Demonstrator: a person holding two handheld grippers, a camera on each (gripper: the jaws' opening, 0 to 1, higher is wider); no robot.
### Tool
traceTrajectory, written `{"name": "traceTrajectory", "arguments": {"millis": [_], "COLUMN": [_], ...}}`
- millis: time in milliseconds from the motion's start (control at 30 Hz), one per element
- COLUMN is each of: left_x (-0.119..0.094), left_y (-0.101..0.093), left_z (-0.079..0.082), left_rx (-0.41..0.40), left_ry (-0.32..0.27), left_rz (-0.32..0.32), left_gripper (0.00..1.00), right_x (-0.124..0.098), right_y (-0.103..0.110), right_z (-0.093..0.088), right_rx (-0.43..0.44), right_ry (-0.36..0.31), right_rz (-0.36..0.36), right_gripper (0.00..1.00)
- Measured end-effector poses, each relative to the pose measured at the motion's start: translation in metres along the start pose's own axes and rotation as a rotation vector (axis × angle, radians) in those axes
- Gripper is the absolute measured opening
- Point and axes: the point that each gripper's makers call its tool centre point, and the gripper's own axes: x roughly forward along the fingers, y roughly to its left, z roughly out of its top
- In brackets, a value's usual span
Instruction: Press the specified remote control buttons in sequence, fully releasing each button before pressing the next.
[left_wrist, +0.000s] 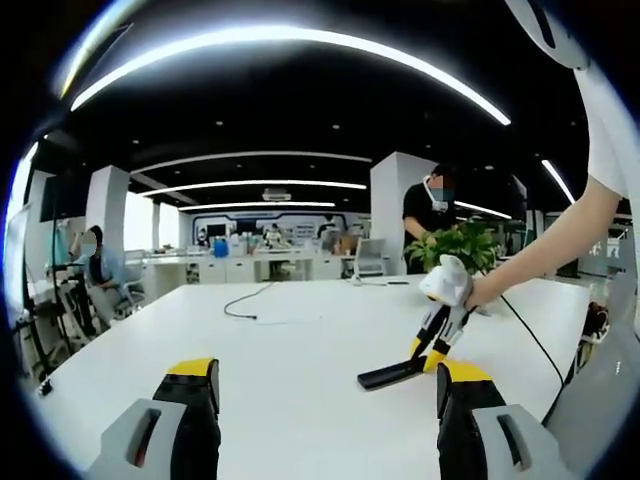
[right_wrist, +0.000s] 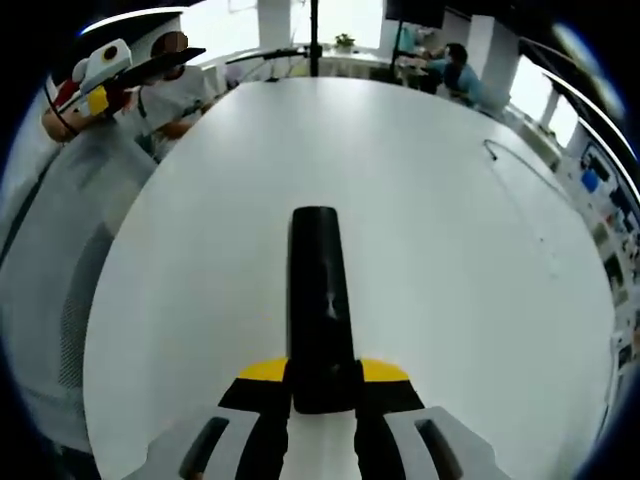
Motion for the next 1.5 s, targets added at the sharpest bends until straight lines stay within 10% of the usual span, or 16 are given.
{"name": "traceTrajectory", "arguments": {"millis": [700,1167,1500], "left_x": [0.002,0.001,0.000], "left_y": [-0.004,-0.004,-0.005], "left_z": [-0.005,-0.005,-0.003], "left_rx": [0.018,0.023,0.030], "left_ry": [0.029,0.035,0.030], "left_rz": [-0.014,-0.014,-0.016], "left_gripper": [0.91,0.91,0.91], "right_x": [-0.002,-0.068,-0.100], "right_y": [-0.021,-0.010,0.025], "right_z": [-0.001,0.055,0.058], "right_rx": [0.087,0.562,0.527], "right_ry": [-0.053,-0.718,-0.758], "right_rz": [-0.057,-0.235,-0.414], "right_gripper": [0.30,0.53,0.63]}}
